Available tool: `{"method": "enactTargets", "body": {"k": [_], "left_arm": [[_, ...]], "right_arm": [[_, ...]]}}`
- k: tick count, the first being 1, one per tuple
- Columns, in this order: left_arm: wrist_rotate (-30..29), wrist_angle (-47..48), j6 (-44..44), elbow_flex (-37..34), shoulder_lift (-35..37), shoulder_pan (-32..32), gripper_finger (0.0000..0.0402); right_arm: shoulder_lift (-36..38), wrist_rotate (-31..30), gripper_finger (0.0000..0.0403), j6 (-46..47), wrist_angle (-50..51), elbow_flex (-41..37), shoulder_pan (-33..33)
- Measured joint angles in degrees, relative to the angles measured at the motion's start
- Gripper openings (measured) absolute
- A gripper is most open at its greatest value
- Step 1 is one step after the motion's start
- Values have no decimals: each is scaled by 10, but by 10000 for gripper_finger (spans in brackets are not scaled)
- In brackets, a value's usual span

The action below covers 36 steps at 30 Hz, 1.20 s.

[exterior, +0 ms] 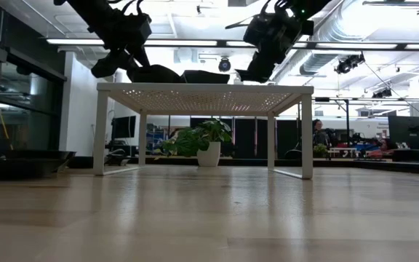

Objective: Pick & Place Mini shaped plates
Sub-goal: Stack the square plate on top of the square plates on the shelf

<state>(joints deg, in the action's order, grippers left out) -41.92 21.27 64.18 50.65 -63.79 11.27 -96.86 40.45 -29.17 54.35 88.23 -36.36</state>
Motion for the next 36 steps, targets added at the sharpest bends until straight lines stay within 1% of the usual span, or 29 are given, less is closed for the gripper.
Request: {"method": "enactTargets", "body": {"k": [9, 14, 27, 36], "left_arm": [[5, -1, -2, 0, 0, 0, 120], [4, -1, -3, 0, 0, 0, 120], [4, -1, -6, 0, 0, 0, 120], [4, -1, -7, 0, 0, 0, 120]], "right_arm": [[-19, -7, 0, -1, 1, 0, 8], [-19, -21, 0, -3, 6, 0, 7], [-19, -21, 0, -5, 12, 0, 8], [-36, -28, 0, -5, 10, 0, 16]]}}
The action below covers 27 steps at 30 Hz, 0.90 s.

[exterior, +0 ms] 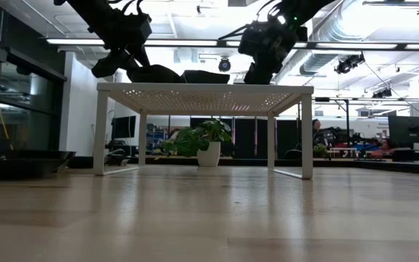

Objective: Pick & Place Mini shaped plates
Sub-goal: Stack the square plate on top of the square plates on the shelf

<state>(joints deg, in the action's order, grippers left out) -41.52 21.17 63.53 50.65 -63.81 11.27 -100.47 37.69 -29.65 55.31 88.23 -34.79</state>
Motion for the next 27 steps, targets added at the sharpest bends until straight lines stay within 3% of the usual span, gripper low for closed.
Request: {"method": "enactTargets", "body": {"k": [11, 27], "left_arm": [[0, 0, 0, 0, 0, 0, 120], [-2, 3, -10, 0, 0, 0, 120]], "right_arm": [[0, -14, 7, -9, -3, 0, 0], [11, -39, 87, -2, 0, 3, 0]]}}
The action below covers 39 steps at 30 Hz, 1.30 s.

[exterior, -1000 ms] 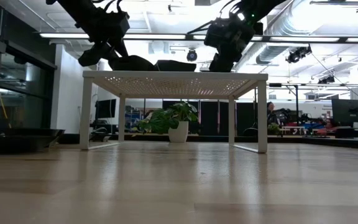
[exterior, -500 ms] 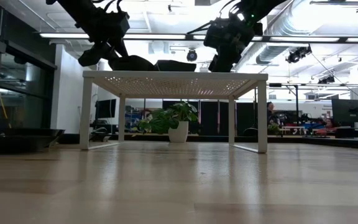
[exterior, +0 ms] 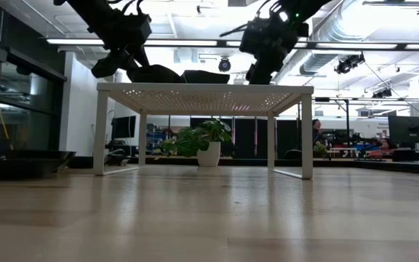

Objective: Pick & Place Mini shaped plates
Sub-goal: Stack the square plate on top of the square plates on the shelf

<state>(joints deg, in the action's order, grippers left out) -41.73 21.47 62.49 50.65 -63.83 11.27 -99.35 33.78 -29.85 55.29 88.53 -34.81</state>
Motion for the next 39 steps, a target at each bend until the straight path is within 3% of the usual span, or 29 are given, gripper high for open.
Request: {"method": "enactTargets", "body": {"k": [15, 23, 32, 39], "left_arm": [[-14, 36, -57, 0, 0, 16, 120], [118, 42, -118, -18, 0, 163, 120], [296, 42, -274, -27, -8, 352, 120], [410, 79, -488, -27, -52, 464, 120]], "right_arm": [[123, -36, 91, -23, -15, 26, -17], [186, -38, 92, -23, -16, 26, -58], [195, -38, 92, -23, -7, 25, -76], [195, -38, 92, -22, 1, 25, -76]]}}
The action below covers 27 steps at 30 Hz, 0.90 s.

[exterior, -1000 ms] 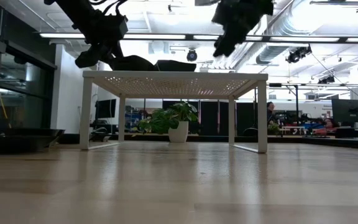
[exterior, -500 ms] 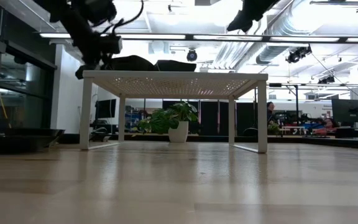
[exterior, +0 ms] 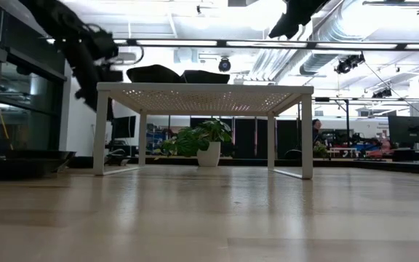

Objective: Pick & Place Mini shaped plates
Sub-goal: Stack the square plate on top of the square plates on the shelf

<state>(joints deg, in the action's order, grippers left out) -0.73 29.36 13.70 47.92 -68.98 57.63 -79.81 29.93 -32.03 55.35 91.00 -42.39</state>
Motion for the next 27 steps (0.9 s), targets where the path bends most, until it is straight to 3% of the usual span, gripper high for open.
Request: {"method": "enactTargets", "body": {"k": [8, 15, 20, 27], "left_arm": [[103, 22, -48, 0, -76, 46, 120], [101, 29, -102, 0, -126, 46, 120], [47, 46, -142, 0, -143, 46, 120], [57, 35, -205, 0, -146, 46, 120]], "right_arm": [[0, 0, 92, 0, 2, 0, 0], [0, 2, 92, 5, 6, 0, 0], [0, 4, 92, 5, 10, 0, 0], [0, 5, 92, 10, 17, 0, 0]]}}
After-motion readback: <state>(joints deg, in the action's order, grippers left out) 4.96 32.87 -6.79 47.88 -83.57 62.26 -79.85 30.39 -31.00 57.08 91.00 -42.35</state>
